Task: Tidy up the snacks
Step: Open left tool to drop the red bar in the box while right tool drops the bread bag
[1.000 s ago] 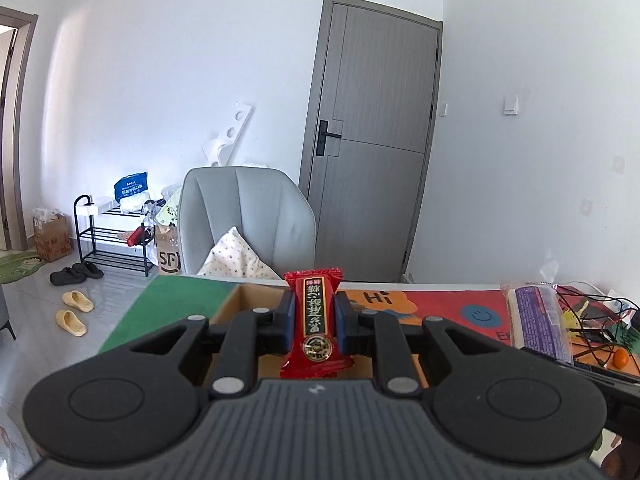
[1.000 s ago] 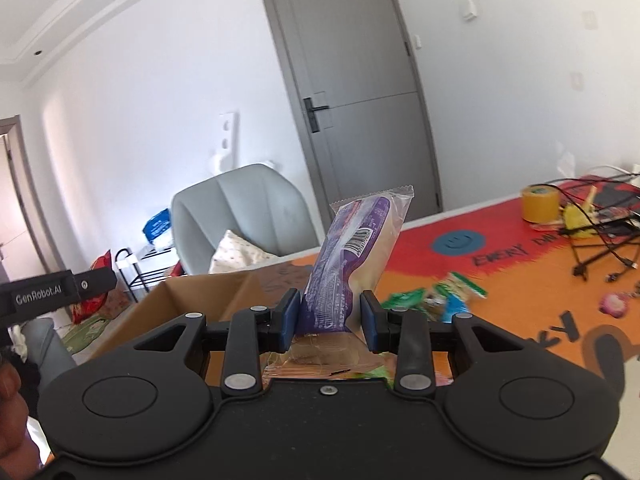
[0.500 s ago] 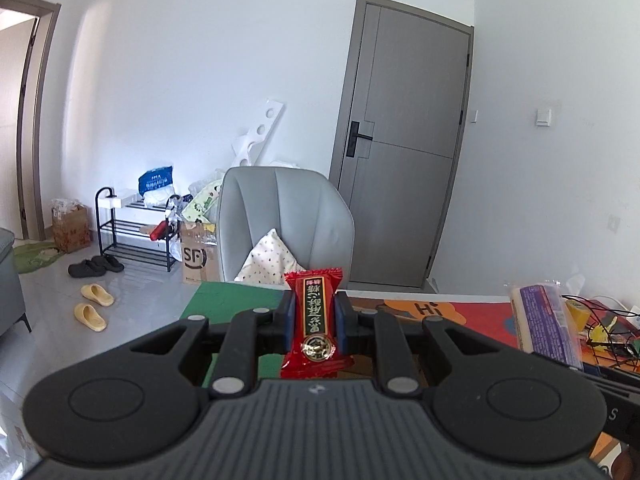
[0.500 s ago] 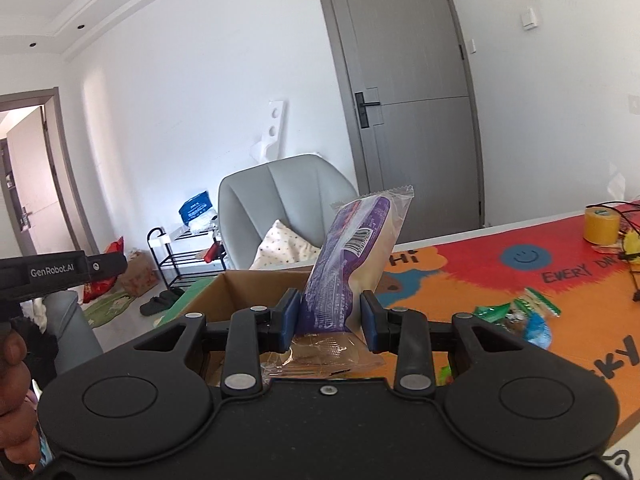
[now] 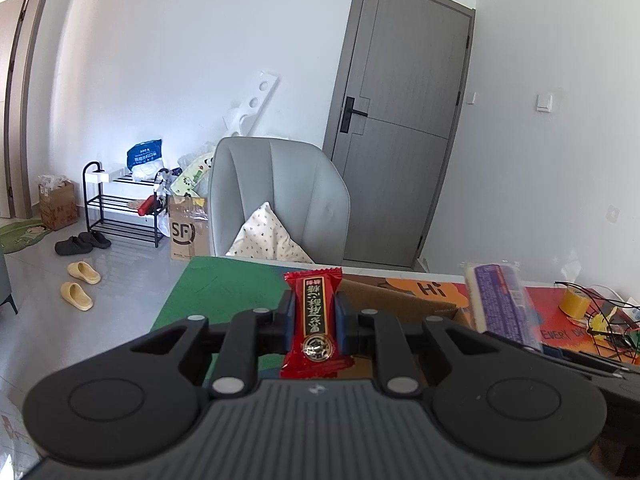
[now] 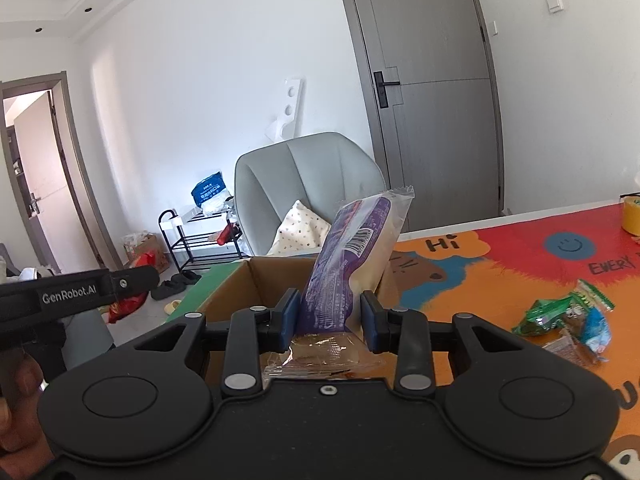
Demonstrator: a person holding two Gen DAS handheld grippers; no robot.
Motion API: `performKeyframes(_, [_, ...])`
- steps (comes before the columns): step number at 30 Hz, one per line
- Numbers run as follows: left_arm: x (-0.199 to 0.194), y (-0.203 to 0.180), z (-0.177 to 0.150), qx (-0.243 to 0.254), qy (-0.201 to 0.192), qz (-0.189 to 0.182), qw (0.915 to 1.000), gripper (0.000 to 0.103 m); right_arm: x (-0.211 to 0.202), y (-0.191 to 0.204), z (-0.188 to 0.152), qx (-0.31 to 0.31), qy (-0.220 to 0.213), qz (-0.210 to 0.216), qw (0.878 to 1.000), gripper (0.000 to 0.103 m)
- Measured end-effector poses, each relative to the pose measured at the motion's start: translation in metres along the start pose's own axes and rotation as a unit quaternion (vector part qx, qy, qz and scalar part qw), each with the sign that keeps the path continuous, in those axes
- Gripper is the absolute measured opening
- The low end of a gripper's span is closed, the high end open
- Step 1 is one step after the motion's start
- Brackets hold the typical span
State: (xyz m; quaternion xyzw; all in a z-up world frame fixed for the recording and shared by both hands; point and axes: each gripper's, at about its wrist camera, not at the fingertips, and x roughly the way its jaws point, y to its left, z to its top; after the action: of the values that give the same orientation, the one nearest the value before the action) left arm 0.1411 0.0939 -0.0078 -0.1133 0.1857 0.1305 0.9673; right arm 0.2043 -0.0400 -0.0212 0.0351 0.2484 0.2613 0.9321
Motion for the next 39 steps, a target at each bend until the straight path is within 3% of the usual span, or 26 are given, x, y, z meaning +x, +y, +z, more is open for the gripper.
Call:
performKeyframes(1, [0.002, 0.001, 0.0, -0.001, 0.002, -0.002, 1.0, 0.019, 0.003, -0.001, 0.0, 0.009, 0.001, 0.009, 1.0, 0.037])
performKeyframes(3, [0.006, 0.002, 0.0, -0.003, 0.006, -0.005, 1.0, 0.019, 0.008, -0.004, 0.001, 0.024, 0.005, 0.008, 1.0, 0.054])
performKeyframes(11, [0.013, -0.001, -0.005, -0.007, 0.017, -0.021, 0.9996, 0.019, 0.006, -0.015, -0.003, 0.042, 0.008, -0.024, 0.999, 0.055])
performKeyframes(16, [0.013, -0.009, -0.007, 0.001, 0.026, -0.022, 0.9994, 0.025, 0.0, -0.022, -0.009, 0.05, 0.015, -0.033, 0.998, 0.059])
performKeyframes(19, [0.01, -0.009, -0.01, 0.002, 0.026, -0.018, 0.9995, 0.032, -0.005, -0.027, -0.014, 0.057, 0.016, -0.037, 0.998, 0.061])
performKeyframes(23, [0.007, -0.01, -0.013, 0.002, 0.03, -0.012, 0.9995, 0.049, -0.01, -0.034, -0.019, 0.065, 0.018, -0.043, 0.997, 0.066])
performKeyframes(27, [0.002, -0.017, -0.018, 0.01, 0.029, 0.006, 0.9995, 0.073, -0.015, -0.041, -0.025, 0.07, 0.024, -0.046, 0.996, 0.072])
performKeyframes(33, [-0.006, -0.029, -0.024, 0.013, 0.026, 0.018, 0.9994, 0.086, -0.03, -0.052, -0.03, 0.073, 0.021, -0.064, 0.995, 0.087])
performKeyframes(39, [-0.014, -0.042, -0.03, 0.006, 0.029, 0.025, 0.9993, 0.09, -0.049, -0.065, -0.033, 0.072, 0.02, -0.068, 0.995, 0.097])
